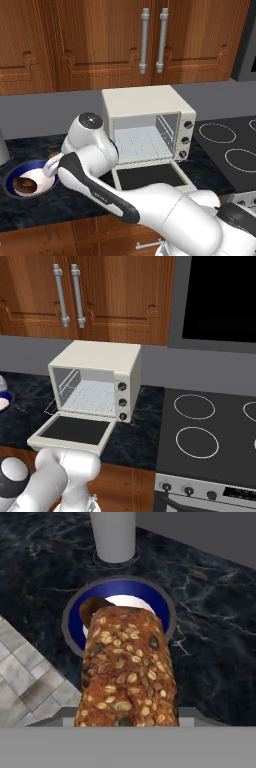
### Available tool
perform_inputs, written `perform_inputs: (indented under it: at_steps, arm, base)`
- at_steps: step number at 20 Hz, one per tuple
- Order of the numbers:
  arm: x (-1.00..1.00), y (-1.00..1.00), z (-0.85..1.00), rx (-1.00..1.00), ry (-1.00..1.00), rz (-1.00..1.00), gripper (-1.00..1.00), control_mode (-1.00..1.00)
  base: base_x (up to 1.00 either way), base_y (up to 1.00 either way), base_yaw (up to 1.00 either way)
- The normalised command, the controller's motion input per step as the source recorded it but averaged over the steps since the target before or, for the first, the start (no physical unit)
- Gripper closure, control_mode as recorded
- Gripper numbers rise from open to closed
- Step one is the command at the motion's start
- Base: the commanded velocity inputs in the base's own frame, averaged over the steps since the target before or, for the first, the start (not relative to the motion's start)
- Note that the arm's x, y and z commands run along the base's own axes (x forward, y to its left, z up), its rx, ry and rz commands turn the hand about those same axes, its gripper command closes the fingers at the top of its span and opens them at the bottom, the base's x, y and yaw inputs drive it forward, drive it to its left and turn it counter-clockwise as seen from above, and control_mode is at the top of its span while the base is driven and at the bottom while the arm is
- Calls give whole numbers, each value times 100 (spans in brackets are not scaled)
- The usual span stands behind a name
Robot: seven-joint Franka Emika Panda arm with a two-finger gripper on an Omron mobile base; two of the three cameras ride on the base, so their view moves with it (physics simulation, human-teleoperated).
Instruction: Pick up the heated bread from the toaster oven and place it in the bowl. Then move the bread bowl to the dining counter.
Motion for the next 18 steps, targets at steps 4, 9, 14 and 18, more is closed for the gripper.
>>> perform_inputs:
  at_steps: [4,9,14,18]
  arm:
    - [33,25,-4,-2,0,0,100,-100]
    - [31,33,-41,-2,0,0,100,-100]
    - [32,35,-28,0,0,0,100,-100]
    - [44,40,-26,-2,0,0,-100,-100]
  base:
    - [0,0,0]
    - [0,0,0]
    - [0,0,0]
    - [0,0,0]
